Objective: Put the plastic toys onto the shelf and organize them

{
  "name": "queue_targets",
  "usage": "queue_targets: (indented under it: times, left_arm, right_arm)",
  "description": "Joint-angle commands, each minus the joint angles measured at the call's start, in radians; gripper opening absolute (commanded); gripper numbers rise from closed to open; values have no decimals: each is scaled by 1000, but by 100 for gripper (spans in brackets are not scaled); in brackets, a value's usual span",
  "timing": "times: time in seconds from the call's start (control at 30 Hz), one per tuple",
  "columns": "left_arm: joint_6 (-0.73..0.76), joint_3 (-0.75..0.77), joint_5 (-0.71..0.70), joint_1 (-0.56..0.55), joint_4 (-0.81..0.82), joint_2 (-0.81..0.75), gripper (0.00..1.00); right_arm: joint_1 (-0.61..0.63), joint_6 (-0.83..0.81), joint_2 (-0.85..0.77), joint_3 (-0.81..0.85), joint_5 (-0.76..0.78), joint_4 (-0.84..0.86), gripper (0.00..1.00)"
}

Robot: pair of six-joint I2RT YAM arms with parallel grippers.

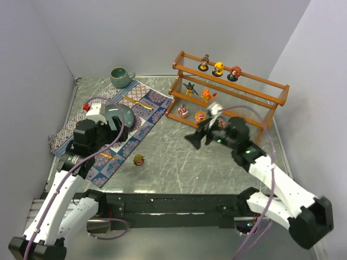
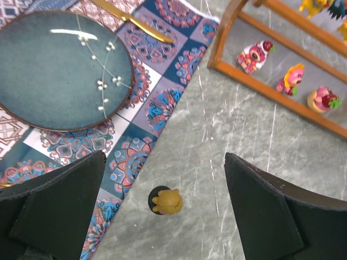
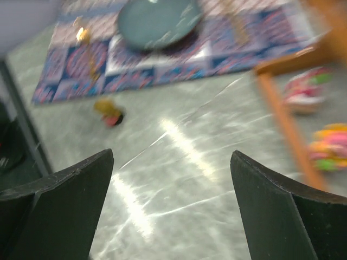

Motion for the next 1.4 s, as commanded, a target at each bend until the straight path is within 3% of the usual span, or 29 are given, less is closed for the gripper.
queue_targets:
  times: [0.0,0.3,0.47,0.67,0.87,1.13,1.37]
  left_arm:
    - [-15,1,-52,11,23,-33,97]
    - [-23,9,-52,39,8,-42,97]
    - [-21,10,-43,40,8,-41,97]
    - [-21,10,-35,42,8,-32,97]
    - [-18,12,-35,42,6,-24,97]
    - [-15,13,-31,42,6,-16,97]
    - [-12,12,-31,42,6,-10,97]
  right_arm:
    - [129,9,96,-61,51,292,93]
    - [411,35,508,-25,260,670,90]
    - [444,-7,716,70,156,739,90]
    - [447,-147,857,191,18,653,88]
    - [454,-228,937,277,-22,574,84]
    - [468,-282,1021,377,-58,440,82]
    - [473,-284,1059,406,-55,426,75]
